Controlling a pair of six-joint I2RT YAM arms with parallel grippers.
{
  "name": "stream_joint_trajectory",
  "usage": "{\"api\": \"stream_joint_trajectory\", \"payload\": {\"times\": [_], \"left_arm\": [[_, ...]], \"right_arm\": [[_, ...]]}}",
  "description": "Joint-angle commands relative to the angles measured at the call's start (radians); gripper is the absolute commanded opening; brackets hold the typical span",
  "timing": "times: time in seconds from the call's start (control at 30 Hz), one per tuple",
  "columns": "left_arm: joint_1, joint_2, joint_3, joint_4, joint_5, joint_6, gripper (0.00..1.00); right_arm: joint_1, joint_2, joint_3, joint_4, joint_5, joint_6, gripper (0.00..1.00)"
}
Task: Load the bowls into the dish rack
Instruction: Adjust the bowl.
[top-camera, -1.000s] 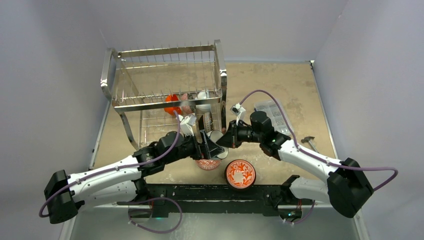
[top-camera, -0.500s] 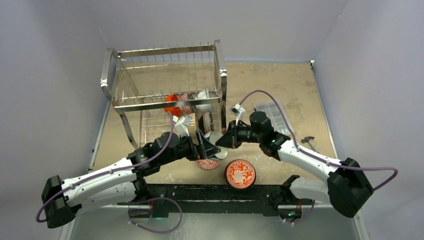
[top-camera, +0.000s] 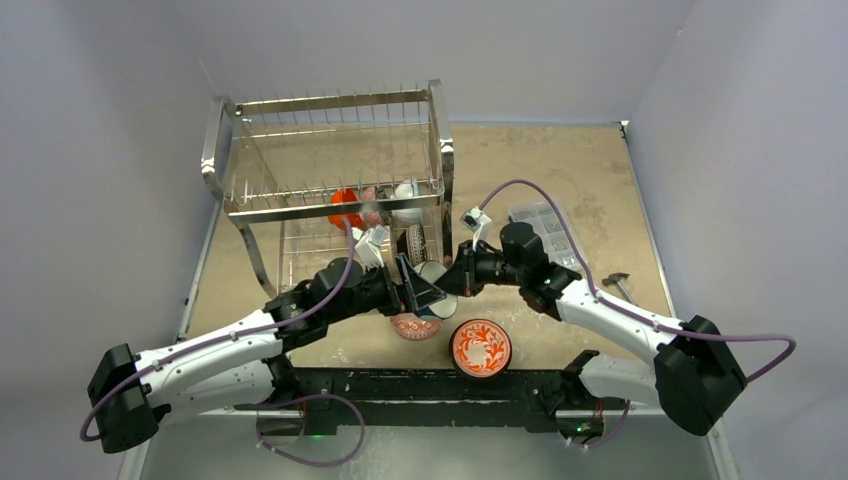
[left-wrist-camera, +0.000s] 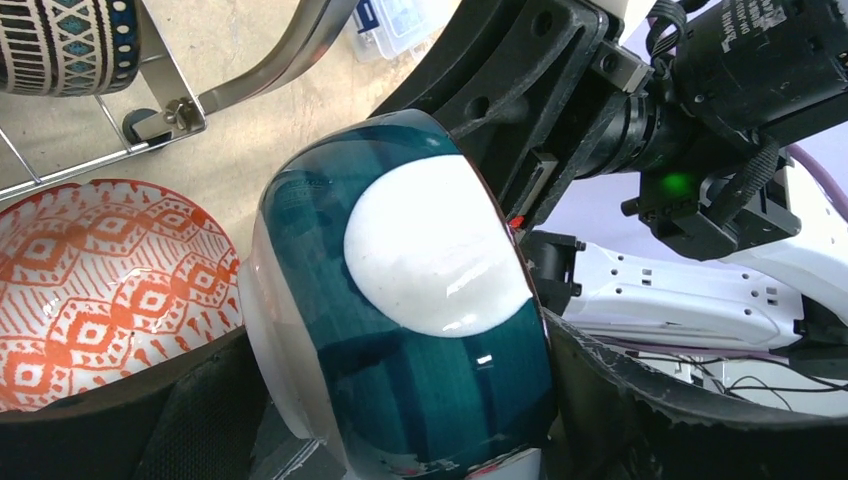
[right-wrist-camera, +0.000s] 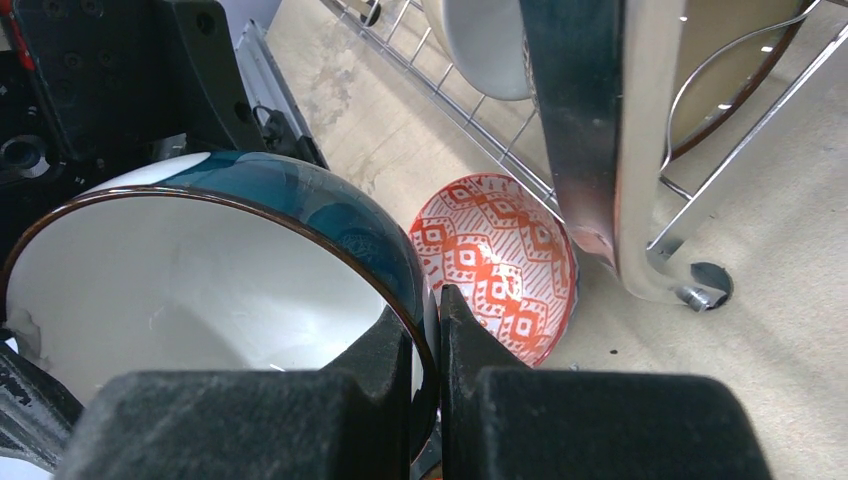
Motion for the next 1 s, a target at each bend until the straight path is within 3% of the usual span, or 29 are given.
{"api": "stream_joint_trajectory", "payload": {"times": [0.0,0.1,0.17,0.27,0.43,0.97], "left_arm": [[0.013,0.026,0.001,0.060,0.048,-0.005,0.82],[0.015,0.032,0.010,0.042,0.053,0.001,0.75],[0.016,0.029,0.014,0.032,0.052,0.002,0.65],[0.023,0.026,0.015,0.021,0.061,-0.001,0.38],[0.043,0.024,-0.010,0.076,0.101,-0.010,0.00],[0.196,-0.074,-0.077,0.114,0.149,-0.088,0.00]], "right_arm": [[-0.002,-0.012,0.053,0.060,-0.026,0.003,0.00],[-0.002,-0.013,0.055,0.057,-0.018,0.001,0.00],[-0.002,-0.013,0.056,0.055,-0.013,-0.001,0.00],[-0.002,-0.009,0.059,0.049,-0.002,0.001,0.01],[-0.002,0.006,0.068,0.052,-0.001,0.009,0.16],[-0.002,-0.006,0.096,0.010,0.017,0.001,0.74]]}}
